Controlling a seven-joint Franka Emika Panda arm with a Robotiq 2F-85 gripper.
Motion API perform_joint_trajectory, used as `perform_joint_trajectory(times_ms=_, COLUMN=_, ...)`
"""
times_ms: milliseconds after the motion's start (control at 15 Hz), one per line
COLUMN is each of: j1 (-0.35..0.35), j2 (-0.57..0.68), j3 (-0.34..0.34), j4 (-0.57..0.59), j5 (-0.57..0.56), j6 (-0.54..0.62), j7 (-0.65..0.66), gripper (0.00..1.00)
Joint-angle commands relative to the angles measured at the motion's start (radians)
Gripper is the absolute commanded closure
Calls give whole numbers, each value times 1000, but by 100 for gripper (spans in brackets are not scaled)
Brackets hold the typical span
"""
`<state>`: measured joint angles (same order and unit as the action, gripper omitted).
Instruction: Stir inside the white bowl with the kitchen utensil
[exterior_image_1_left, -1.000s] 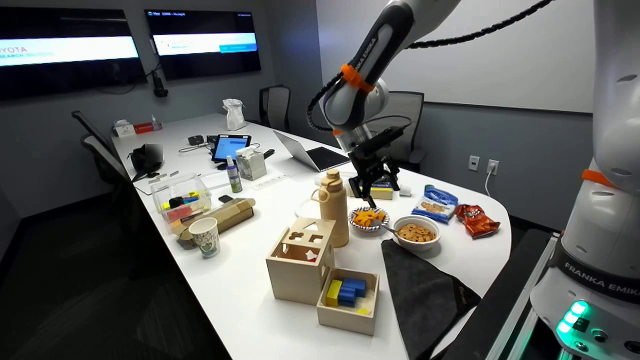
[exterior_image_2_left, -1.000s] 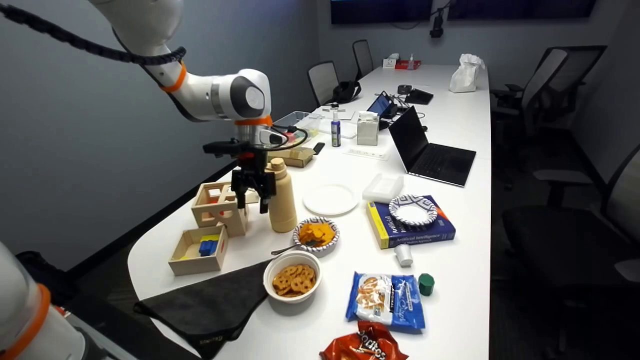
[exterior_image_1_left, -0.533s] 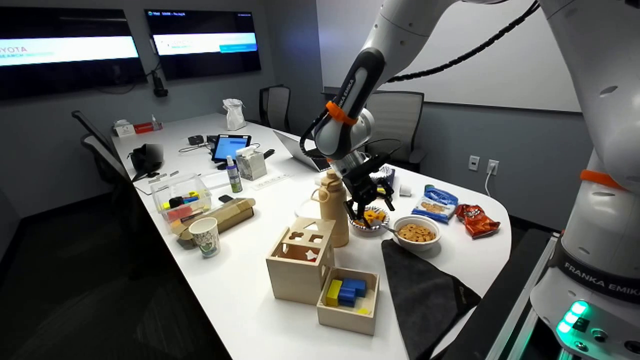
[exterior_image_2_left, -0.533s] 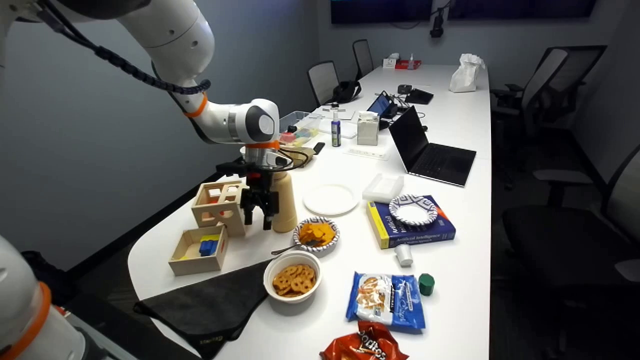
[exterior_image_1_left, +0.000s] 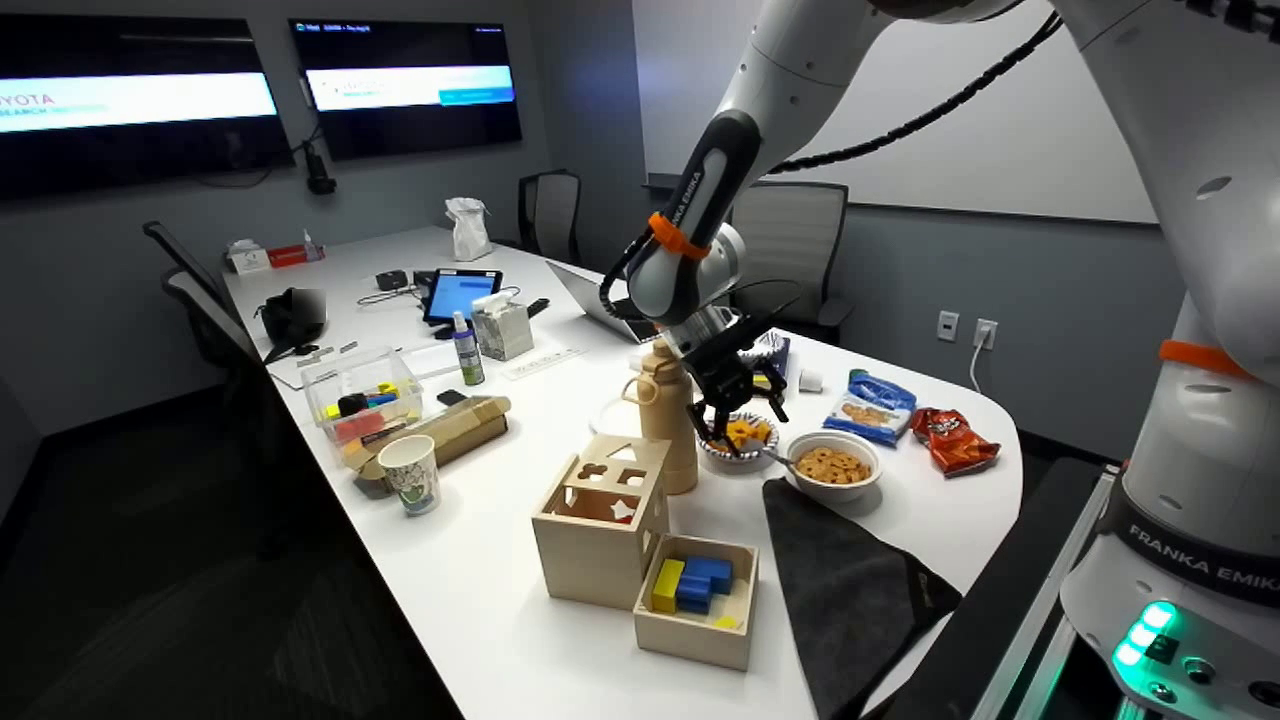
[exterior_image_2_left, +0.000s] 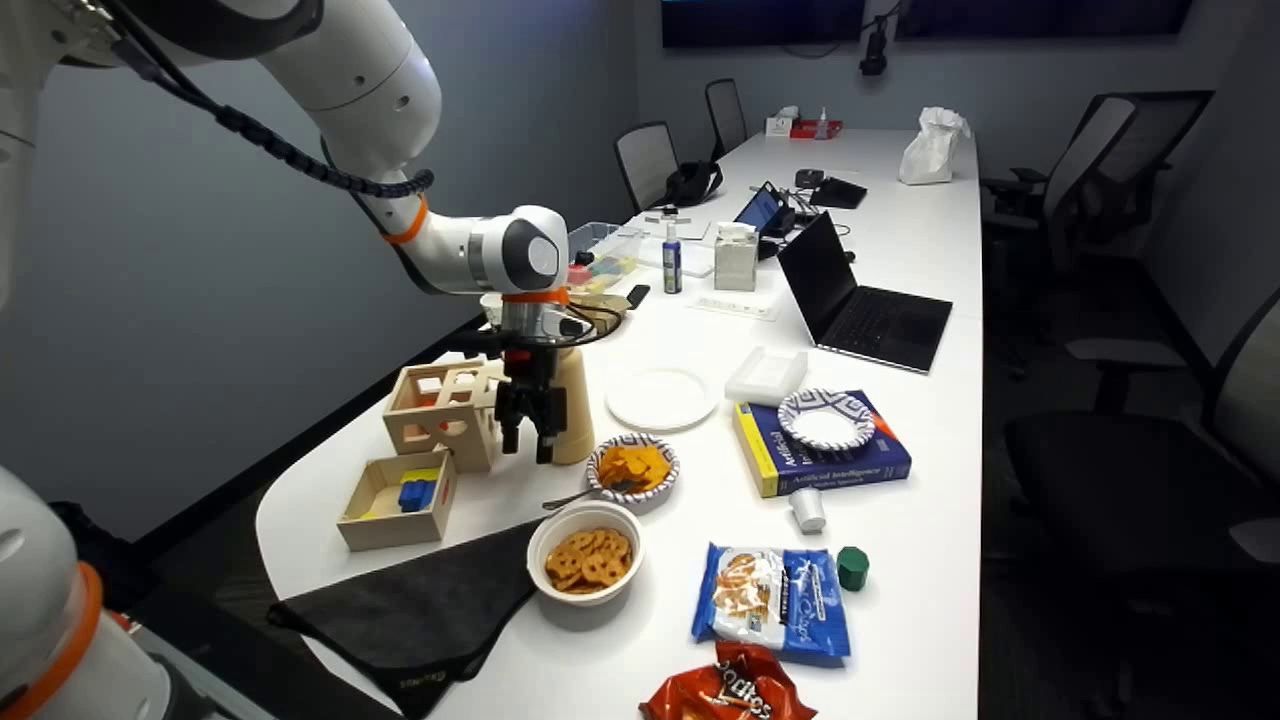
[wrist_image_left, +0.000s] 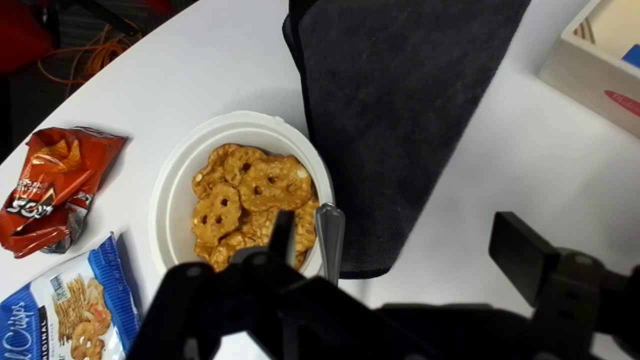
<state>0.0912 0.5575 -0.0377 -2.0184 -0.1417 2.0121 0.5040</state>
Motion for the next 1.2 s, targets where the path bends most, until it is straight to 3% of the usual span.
perform_joint_trajectory(times_ms=0, j1=37, j2=83, j3=-40, j4=65, j5=-4, j6=-23, j7=56, gripper=0)
perform_joint_trajectory(times_ms=800, j1=53, j2=127, j3=-82, j4=58, j5=-22, j6=-14, j7=99, gripper=0)
perform_joint_trajectory(times_ms=1133, j1=89, j2=64, j3=-93, j4=-44, j5=-136, j6=5, j7=76, gripper=0)
